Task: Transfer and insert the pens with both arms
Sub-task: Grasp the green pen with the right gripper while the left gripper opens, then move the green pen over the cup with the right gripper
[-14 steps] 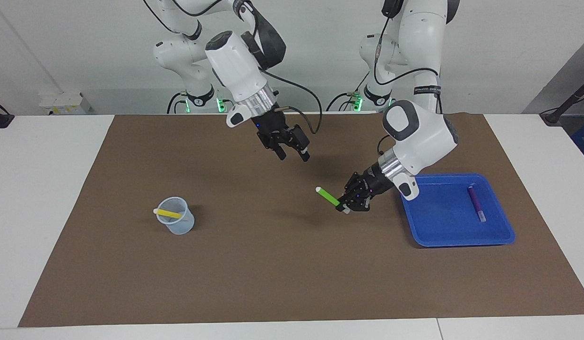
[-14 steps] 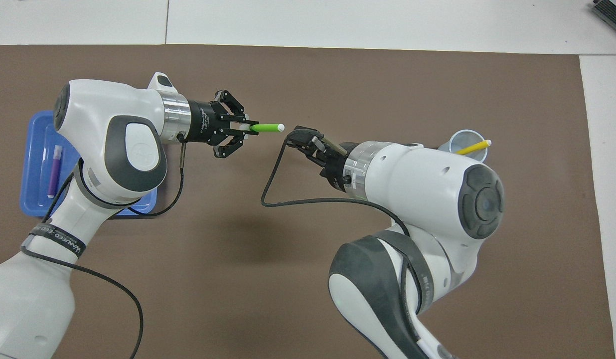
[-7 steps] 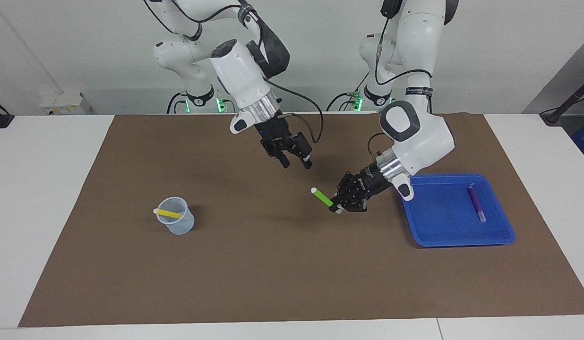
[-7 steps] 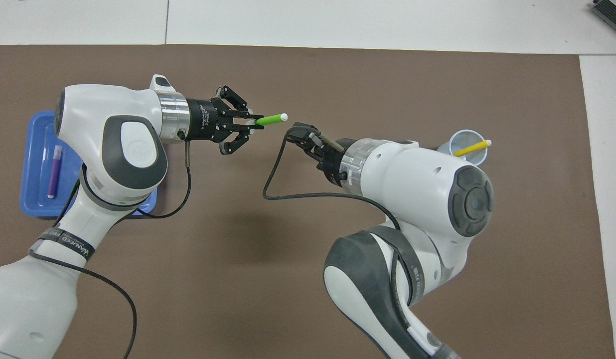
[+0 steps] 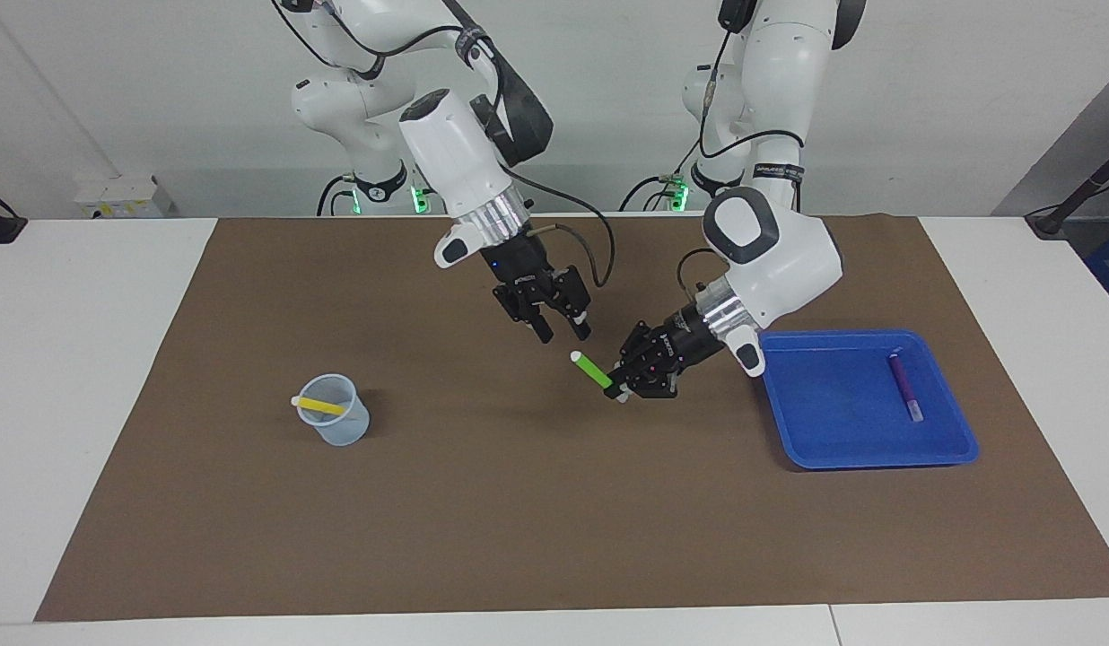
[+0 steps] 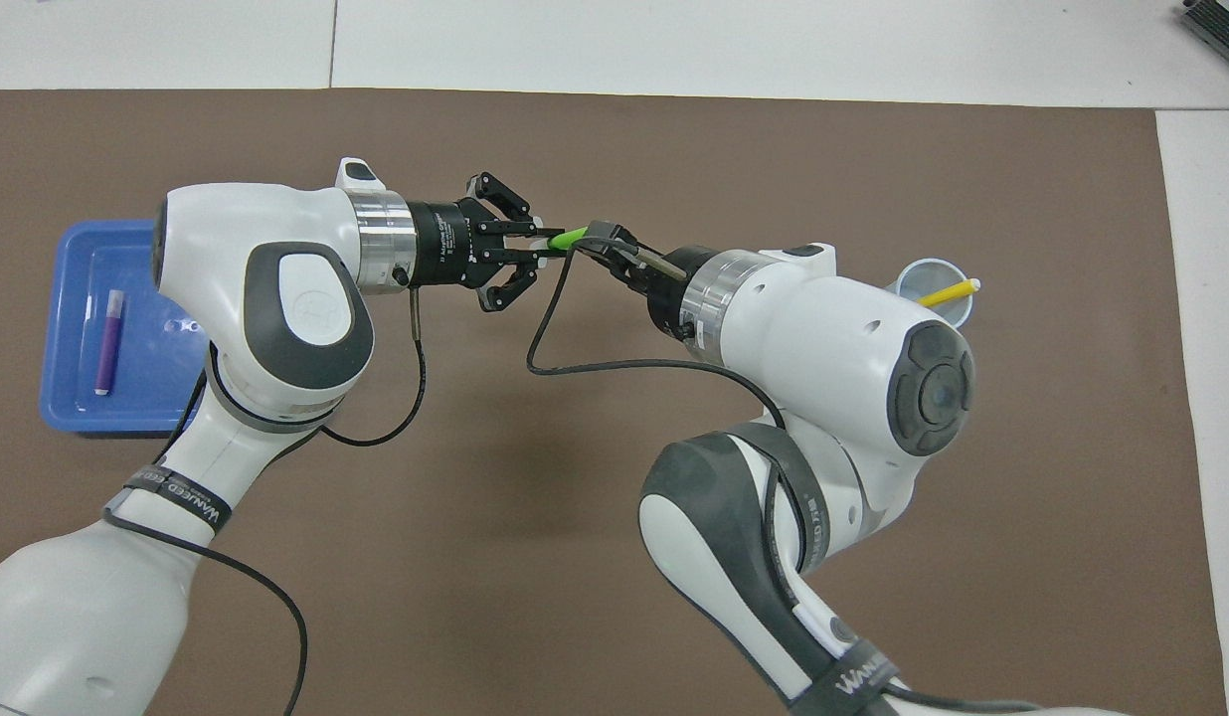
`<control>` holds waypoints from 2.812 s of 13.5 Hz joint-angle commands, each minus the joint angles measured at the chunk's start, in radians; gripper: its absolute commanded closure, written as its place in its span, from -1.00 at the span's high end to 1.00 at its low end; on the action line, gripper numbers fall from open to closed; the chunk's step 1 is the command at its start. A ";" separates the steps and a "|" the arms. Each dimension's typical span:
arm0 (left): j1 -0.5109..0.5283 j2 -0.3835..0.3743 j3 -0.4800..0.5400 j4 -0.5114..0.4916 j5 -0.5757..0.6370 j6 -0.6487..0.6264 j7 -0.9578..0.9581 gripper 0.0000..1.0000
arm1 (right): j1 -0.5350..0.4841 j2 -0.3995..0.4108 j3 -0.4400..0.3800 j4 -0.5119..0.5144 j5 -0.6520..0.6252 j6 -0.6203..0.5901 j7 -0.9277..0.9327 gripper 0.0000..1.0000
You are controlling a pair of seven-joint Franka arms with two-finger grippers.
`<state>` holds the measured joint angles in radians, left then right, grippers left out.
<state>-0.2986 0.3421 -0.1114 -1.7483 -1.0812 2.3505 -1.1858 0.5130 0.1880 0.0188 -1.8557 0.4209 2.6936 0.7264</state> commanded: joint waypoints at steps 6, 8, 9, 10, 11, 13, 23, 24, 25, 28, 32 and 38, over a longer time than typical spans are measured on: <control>-0.067 -0.026 0.012 -0.010 -0.008 0.030 -0.001 -1.00 | -0.031 0.045 0.007 0.055 0.004 0.008 -0.131 0.17; -0.067 -0.035 0.012 -0.026 0.004 0.027 -0.001 -1.00 | -0.033 0.053 0.006 0.055 0.004 0.008 -0.139 0.12; -0.067 -0.038 0.012 -0.030 0.007 0.030 -0.001 -1.00 | -0.034 0.054 0.006 0.055 0.004 0.008 -0.146 0.08; -0.067 -0.038 0.012 -0.033 0.007 0.032 0.000 -1.00 | -0.034 0.054 0.006 0.055 0.004 0.008 -0.150 0.01; -0.067 -0.038 0.012 -0.033 0.007 0.032 -0.001 -1.00 | -0.034 0.054 0.006 0.055 0.004 0.008 -0.150 -0.12; -0.067 -0.038 0.012 -0.034 0.007 0.033 -0.001 -1.00 | -0.033 0.054 0.006 0.055 0.004 0.006 -0.147 -0.46; -0.059 -0.070 0.021 -0.094 0.050 0.036 -0.006 1.00 | -0.053 0.033 -0.003 0.046 -0.007 -0.095 -0.224 -1.00; -0.056 -0.083 0.022 -0.105 0.085 0.035 -0.009 1.00 | -0.076 0.018 -0.002 0.044 -0.022 -0.139 -0.273 -1.00; -0.051 -0.098 0.024 -0.128 0.101 0.033 -0.009 1.00 | -0.086 0.005 -0.002 0.044 -0.033 -0.185 -0.318 -1.00; -0.008 -0.133 0.024 -0.215 0.278 0.023 0.038 1.00 | -0.138 -0.025 -0.003 0.036 -0.080 -0.282 -0.421 -1.00; 0.152 -0.156 0.022 -0.226 0.688 -0.178 0.428 1.00 | -0.253 -0.059 -0.002 0.033 -0.197 -0.406 -0.629 -1.00; 0.369 -0.137 0.024 -0.156 0.992 -0.195 1.094 1.00 | -0.442 -0.064 -0.002 0.021 -0.226 -0.452 -0.985 -1.00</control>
<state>0.0236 0.2114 -0.0779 -1.9351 -0.1725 2.1636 -0.2408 0.1076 0.1420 0.0046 -1.8098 0.2286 2.2563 -0.2071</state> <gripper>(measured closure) 0.000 0.824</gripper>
